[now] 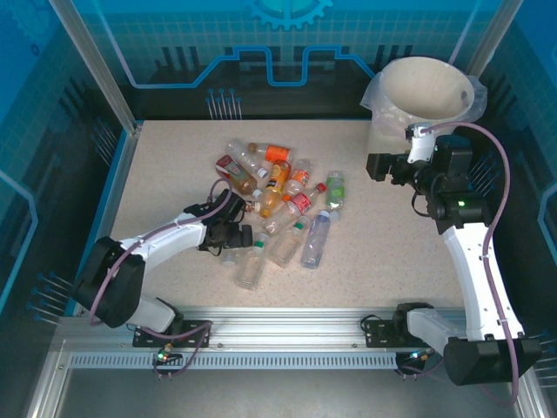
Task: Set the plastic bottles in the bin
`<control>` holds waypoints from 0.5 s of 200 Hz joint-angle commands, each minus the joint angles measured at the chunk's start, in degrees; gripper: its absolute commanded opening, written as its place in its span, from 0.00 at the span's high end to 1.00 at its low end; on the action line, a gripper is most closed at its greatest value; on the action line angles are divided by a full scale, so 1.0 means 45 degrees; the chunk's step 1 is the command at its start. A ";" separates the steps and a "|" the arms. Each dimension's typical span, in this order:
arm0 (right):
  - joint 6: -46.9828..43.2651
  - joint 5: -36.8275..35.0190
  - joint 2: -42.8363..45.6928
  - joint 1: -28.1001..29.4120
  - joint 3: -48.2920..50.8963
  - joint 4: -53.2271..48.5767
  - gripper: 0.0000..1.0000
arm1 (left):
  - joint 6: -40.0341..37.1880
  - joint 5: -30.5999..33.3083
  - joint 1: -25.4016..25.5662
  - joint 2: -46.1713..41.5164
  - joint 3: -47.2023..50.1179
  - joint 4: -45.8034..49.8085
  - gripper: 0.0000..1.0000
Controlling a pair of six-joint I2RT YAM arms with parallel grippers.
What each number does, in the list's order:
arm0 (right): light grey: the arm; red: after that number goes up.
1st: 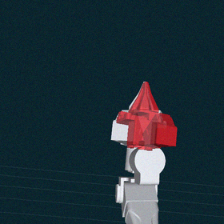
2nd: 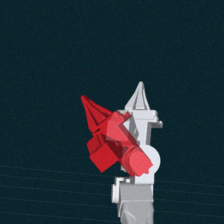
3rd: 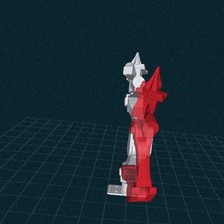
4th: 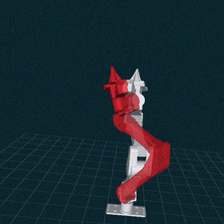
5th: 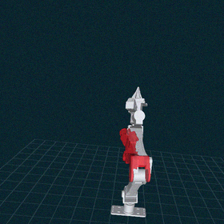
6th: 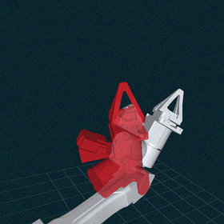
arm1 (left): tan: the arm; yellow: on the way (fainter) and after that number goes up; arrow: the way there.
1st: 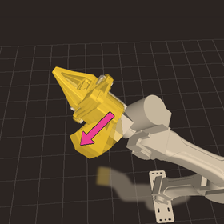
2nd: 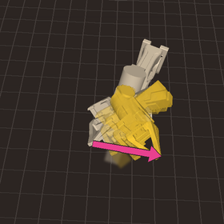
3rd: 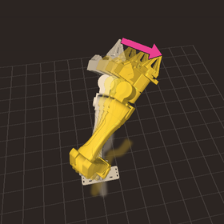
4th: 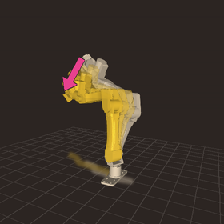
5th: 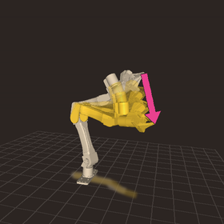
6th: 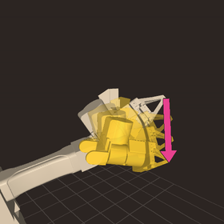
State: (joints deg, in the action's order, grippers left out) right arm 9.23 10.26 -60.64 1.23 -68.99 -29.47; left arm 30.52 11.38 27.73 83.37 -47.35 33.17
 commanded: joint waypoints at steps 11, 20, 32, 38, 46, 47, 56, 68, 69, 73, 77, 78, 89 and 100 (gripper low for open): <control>0.0272 -0.0093 0.0059 0.0204 0.0094 0.0134 0.00 | 0.0091 -0.0070 0.0069 0.0432 0.0240 -0.0035 0.01; 0.0294 -0.0093 0.0039 0.0214 0.0078 0.0125 0.00 | 0.0088 -0.0025 0.0067 0.0518 0.0244 -0.0080 0.02; 0.0292 -0.0093 0.0037 0.0233 0.0077 0.0115 0.00 | 0.0054 0.0005 0.0064 0.0499 0.0249 -0.0124 0.08; 0.0315 -0.0093 0.0038 0.0253 0.0078 0.0124 0.00 | 0.0055 -0.0009 0.0069 0.0479 0.0215 -0.0125 0.12; 0.0314 -0.0062 0.0039 0.0277 0.0077 0.0124 0.00 | 0.0035 0.0002 0.0059 0.0403 0.0215 -0.0115 0.17; 0.0312 -0.0058 0.0039 0.0294 0.0077 0.0124 0.00 | 0.0034 -0.0003 0.0064 0.0401 0.0203 -0.0110 0.18; 0.0311 -0.0015 0.0039 0.0338 0.0085 0.0124 0.00 | 0.0024 0.0010 0.0069 0.0239 0.0208 -0.0069 0.23; 0.0321 0.0034 0.0029 0.0404 0.0097 0.0143 0.00 | -0.0038 0.0110 0.0089 -0.0058 0.0209 -0.0013 0.27; 0.0326 0.0039 0.0034 0.0416 0.0097 0.0143 0.00 | -0.0051 0.0119 0.0089 -0.0094 0.0210 0.0000 0.27; 0.0349 0.0072 0.0028 0.0441 0.0102 0.0153 0.00 | -0.0073 0.0161 0.0089 -0.0212 0.0205 0.0036 0.28; 0.0350 0.0108 0.0038 0.0493 0.0114 0.0172 0.00 | -0.0131 0.0207 0.0089 -0.0348 0.0208 0.0075 0.28; 0.0350 0.0134 0.0038 0.0510 0.0116 0.0177 0.00 | -0.0136 0.0226 0.0089 -0.0385 0.0209 0.0073 0.28; 0.0350 0.0298 0.0077 0.0659 0.0184 0.0308 0.00 | -0.0292 0.0404 0.0086 -0.0838 0.0131 0.0180 0.29; 0.0379 0.0410 0.0133 0.0899 0.0248 0.0477 0.00 | -0.0460 0.0563 0.0108 -0.1358 -0.0020 0.0280 0.29</control>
State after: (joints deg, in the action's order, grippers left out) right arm 10.26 10.33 -60.66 3.01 -68.95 -29.41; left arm 30.61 11.49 27.73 82.91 -46.70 32.93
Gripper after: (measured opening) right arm 0.999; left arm 0.782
